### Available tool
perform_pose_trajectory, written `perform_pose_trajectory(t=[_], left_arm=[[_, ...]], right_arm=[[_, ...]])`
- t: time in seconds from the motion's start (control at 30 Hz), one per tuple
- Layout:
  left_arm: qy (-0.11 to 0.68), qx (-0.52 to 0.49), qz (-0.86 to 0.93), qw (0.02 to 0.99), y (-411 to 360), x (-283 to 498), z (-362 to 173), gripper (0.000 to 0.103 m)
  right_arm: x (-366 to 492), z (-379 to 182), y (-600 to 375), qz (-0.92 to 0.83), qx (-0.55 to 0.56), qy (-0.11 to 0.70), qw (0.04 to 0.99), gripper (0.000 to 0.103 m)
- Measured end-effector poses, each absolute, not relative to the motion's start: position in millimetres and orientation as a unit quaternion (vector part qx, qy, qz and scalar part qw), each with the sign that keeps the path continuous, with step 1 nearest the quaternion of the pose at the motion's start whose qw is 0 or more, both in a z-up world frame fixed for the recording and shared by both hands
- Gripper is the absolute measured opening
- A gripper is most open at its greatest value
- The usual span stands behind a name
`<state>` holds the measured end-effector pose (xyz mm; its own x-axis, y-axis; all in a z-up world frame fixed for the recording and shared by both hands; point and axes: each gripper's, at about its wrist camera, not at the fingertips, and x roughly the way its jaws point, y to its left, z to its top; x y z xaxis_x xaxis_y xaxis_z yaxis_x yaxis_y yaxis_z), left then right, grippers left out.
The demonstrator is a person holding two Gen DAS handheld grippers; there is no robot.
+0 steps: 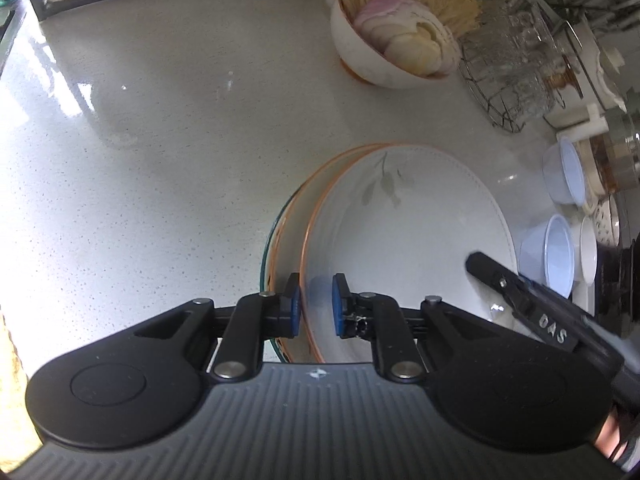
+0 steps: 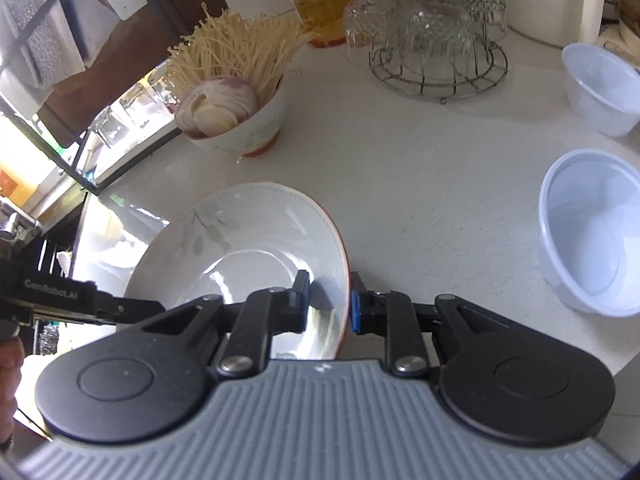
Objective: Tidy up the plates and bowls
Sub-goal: 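Carry the second white leaf plate with both grippers over the plate stack, then lower the second plate onto the stack and open both grippers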
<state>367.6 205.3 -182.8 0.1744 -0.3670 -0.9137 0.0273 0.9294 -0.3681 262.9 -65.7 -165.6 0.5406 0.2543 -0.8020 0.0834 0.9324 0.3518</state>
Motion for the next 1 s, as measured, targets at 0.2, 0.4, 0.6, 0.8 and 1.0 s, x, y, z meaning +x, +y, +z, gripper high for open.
perform_pose_trajectory(t=[0.2, 0.4, 0.6, 0.8, 1.0], left_arm=[[0.62, -0.14, -0.142, 0.759, 206.0, 365.5, -178.5, 0.033], [0.619, -0.135, -0.156, 0.758, 204.6, 359.5, -168.2, 0.048], [0.623, -0.152, -0.168, 0.749, 208.9, 351.8, -167.7, 0.051], [0.614, -0.157, -0.155, 0.758, 217.3, 332.2, -160.6, 0.054], [0.562, -0.14, -0.147, 0.802, 225.2, 311.7, -131.7, 0.054]], right_arm=[[267.8, -171.4, -63.3, 0.052, 0.194, 0.476, 0.856, 0.028], [273.2, -173.5, -61.0, 0.049, 0.19, 0.484, 0.853, 0.028], [273.5, -173.1, -56.9, 0.051, 0.173, 0.483, 0.857, 0.029], [271.9, -172.8, -59.4, 0.053, 0.18, 0.48, 0.857, 0.029], [256.3, -159.8, -64.7, 0.042, 0.181, 0.459, 0.869, 0.029]])
